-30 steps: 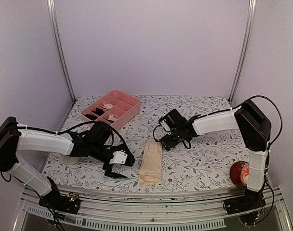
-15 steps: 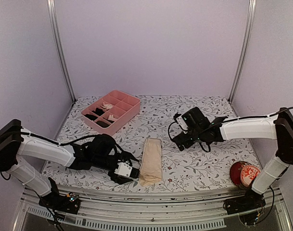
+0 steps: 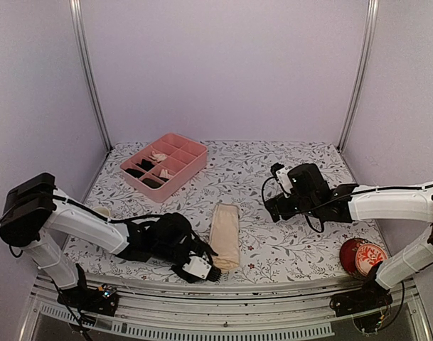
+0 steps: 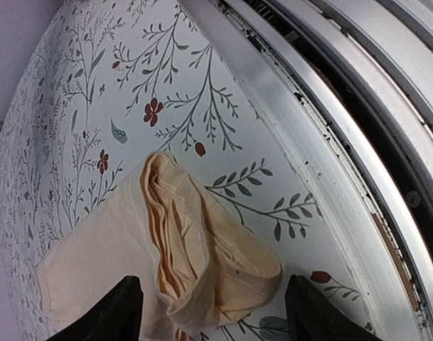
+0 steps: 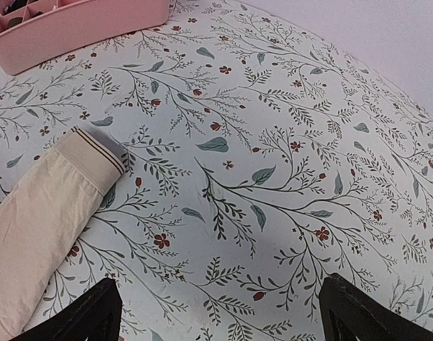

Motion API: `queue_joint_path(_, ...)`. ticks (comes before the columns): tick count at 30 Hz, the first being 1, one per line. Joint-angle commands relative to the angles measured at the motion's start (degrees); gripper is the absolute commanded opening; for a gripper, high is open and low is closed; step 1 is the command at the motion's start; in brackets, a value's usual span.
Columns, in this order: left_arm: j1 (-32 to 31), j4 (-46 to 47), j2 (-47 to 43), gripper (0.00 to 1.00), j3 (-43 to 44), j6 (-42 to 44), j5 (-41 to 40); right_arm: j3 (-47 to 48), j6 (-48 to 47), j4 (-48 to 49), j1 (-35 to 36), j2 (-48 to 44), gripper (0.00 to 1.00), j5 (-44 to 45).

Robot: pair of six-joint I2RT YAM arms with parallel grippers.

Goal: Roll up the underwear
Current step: Pick up the underwear from the center of the board.

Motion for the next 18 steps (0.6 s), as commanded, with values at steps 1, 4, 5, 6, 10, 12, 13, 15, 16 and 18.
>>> queue_joint_path(1, -1.0, -0.7, 3.2, 0.68, 0.3, -0.9, -2.2, 0.1, 0.4, 1.6, 1.1, 1.9, 0.99, 2.1)
queue_joint_path(4, -1.6, 0.1, 3.9, 0.62, -0.7, -0.9, -3.3, 0.3, 0.1, 1.6, 1.4, 2.4, 0.99, 3.7)
queue_joint_path(5, -1.7, 0.3, 4.1, 0.6, -1.1, -1.0, -3.7, 0.2, 0.1, 1.5, 1.4, 2.4, 0.99, 4.0)
queue_joint_path(6, -1.9, 0.7, 4.3, 0.58, -1.4, -1.0, -3.9, 0.3, 0.0, 1.4, 1.5, 2.4, 0.99, 4.4)
queue_joint_path(10, -2.2, 1.6, 4.5, 0.49, -2.4, -0.9, -4.5, 0.0, -0.1, 1.5, 1.5, 1.9, 0.99, 5.4)
queue_joint_path(12, -2.2, 1.8, 4.2, 0.45, -2.8, -1.2, -4.4, -0.2, -0.2, 1.7, 1.5, 1.8, 0.99, 5.7)
queue_joint_path(13, -2.3, 2.0, 3.9, 0.42, -3.0, -1.3, -4.3, -0.2, -0.3, 1.7, 1.5, 1.8, 0.99, 5.7)
queue_joint_path(15, -2.3, 2.2, 3.4, 0.4, -3.5, -1.4, -4.1, -0.3, -0.4, 1.8, 1.6, 1.9, 0.99, 5.7)
queue_joint_path(16, -2.3, 2.3, 3.2, 0.38, -3.7, -1.4, -4.0, -0.2, -0.6, 1.9, 1.6, 2.0, 0.99, 5.6)
queue_joint_path(18, -2.3, 2.5, 2.8, 0.32, -4.0, -1.3, -3.6, -0.1, -0.8, 1.9, 1.7, 2.2, 0.99, 5.7)
